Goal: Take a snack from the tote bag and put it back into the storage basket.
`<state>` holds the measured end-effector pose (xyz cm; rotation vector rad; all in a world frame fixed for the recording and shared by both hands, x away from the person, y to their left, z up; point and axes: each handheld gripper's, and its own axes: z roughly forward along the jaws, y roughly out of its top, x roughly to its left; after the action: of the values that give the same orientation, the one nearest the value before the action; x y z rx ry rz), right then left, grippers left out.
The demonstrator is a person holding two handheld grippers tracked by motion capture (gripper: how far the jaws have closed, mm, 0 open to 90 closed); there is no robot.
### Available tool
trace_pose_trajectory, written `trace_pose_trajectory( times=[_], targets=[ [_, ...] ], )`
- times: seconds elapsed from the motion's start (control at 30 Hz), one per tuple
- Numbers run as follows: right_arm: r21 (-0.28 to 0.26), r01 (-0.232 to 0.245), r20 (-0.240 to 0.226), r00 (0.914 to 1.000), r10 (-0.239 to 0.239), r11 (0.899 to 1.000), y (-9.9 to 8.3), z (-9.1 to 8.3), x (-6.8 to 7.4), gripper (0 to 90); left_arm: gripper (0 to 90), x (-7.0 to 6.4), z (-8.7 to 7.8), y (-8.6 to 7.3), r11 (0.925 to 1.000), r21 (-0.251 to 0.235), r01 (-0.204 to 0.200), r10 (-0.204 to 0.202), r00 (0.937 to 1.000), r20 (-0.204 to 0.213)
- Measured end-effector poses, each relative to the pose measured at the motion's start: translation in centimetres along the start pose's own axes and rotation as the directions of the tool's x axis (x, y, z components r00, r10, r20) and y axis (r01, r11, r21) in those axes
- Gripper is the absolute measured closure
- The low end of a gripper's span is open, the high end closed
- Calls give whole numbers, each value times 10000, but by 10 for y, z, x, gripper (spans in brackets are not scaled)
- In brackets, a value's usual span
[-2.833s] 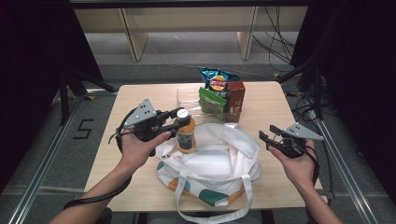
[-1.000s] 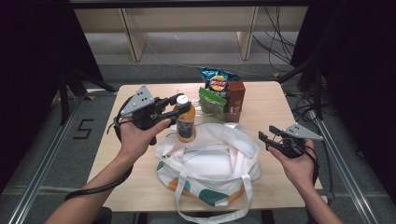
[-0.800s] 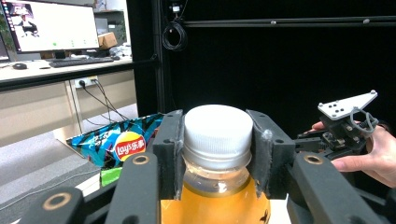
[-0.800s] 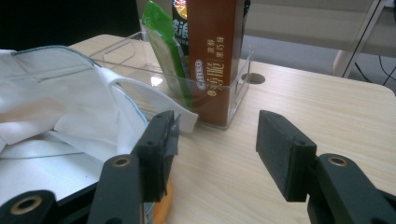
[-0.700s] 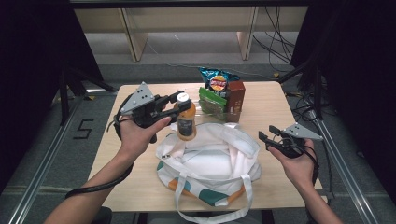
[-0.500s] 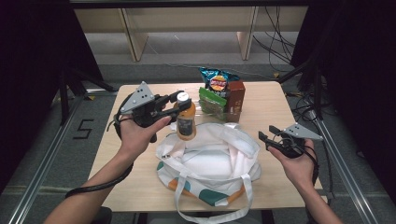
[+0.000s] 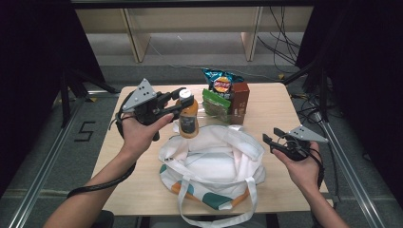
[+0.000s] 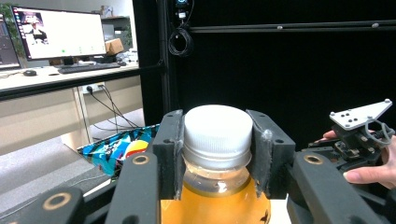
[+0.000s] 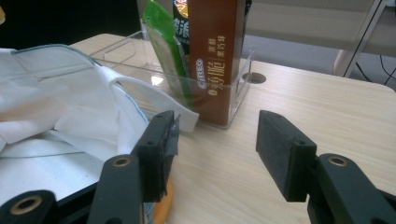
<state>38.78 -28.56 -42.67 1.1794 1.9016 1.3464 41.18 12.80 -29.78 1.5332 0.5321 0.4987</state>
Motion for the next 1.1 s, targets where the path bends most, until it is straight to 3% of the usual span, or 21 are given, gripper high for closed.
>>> trace_pose_trajectory(
  times=[0.4, 0.43, 0.63, 0.67, 1.1],
  targets=[
    [16, 12, -32, 10000, -12, 10000, 1, -1, 0, 479, 585, 7, 5, 1, 10000, -43, 1, -2, 9998, -200],
    [-140, 316, 44, 9995, -315, 9994, 1, 0, -3, 479, 585, 7, 6, 1, 10000, -47, -14, 13, 9997, -231],
    [-10, 122, 48, 9999, -122, 9999, 0, -1, -1, 479, 585, 9, 7, 0, 10000, -45, -37, 36, 9996, -290],
    [-51, 330, 23, 9995, -330, 9994, 1, 0, -3, 480, 585, 10, 8, -1, 10000, -37, -1, 0, 9995, -323],
    [-62, 335, 33, 9994, -335, 9994, 1, 0, -3, 479, 585, 18, 14, -2, 10000, -40, -11, 9, 9986, -520]
  ],
)
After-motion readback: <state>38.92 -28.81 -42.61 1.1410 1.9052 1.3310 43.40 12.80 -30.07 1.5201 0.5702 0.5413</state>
